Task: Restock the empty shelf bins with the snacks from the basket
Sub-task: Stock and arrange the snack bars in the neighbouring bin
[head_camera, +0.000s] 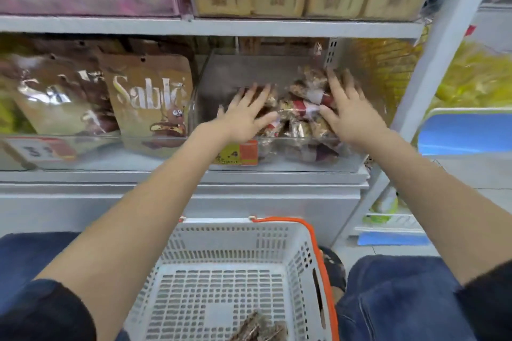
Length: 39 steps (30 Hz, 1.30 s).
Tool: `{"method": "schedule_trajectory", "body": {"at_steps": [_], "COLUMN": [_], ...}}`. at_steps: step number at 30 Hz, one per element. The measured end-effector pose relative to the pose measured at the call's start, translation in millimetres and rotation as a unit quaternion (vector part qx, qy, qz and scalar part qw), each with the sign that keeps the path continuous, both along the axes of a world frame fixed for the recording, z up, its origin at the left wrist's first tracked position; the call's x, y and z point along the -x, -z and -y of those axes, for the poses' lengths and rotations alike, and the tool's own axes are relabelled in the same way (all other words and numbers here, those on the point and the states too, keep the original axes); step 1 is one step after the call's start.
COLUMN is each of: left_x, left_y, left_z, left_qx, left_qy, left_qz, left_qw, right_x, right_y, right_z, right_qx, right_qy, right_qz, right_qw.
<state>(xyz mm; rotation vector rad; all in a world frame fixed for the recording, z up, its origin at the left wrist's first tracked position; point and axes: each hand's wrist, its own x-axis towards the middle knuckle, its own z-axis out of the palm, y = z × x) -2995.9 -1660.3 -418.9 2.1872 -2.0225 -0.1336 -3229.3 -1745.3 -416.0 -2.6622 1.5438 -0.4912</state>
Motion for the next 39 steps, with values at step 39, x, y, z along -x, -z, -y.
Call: {"method": "schedule_trajectory", "body": {"at_steps": [39], "left_x": [101], "left_y": [398], "left_z": [-212], "left_qx": [-0.441], "left_qy": [-0.061], "left_qz": [-0.162], "left_qw": [0.881], "right_x": [19], "right_y": [357], "right_z": [-250], "right_qx": [-0.602], "right_qy": [-0.021], "right_qz": [-0.133], "right_qw": [0.787]}}
